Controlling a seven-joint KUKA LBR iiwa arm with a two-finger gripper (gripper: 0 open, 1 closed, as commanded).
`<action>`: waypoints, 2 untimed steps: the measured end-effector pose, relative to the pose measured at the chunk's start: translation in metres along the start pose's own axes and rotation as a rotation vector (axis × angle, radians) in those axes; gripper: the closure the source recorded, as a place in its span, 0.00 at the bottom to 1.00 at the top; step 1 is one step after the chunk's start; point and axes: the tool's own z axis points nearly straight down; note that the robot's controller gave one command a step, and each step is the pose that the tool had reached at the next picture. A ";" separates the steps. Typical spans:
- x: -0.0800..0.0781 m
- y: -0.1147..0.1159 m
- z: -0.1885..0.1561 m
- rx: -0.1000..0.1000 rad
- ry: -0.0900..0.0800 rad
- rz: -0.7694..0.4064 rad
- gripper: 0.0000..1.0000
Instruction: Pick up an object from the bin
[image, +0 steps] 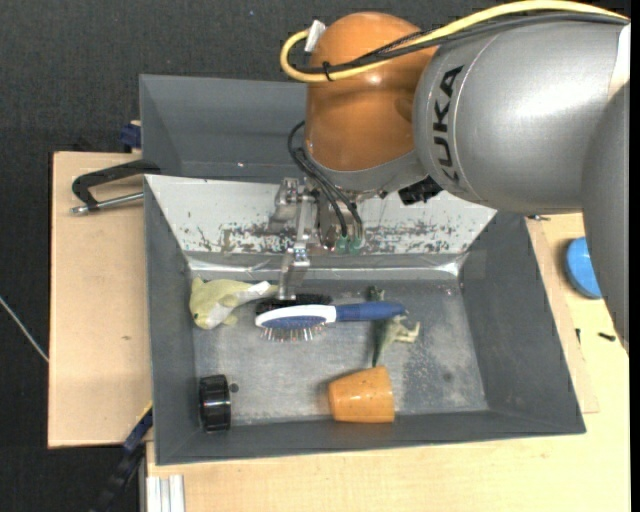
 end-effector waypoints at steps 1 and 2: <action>0.051 -0.034 0.146 0.003 0.008 0.111 0.00; 0.048 -0.033 0.141 -0.001 -0.003 0.111 1.00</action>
Offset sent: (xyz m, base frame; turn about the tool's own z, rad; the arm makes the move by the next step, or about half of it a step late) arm -0.0488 -0.0339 -0.1429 0.1115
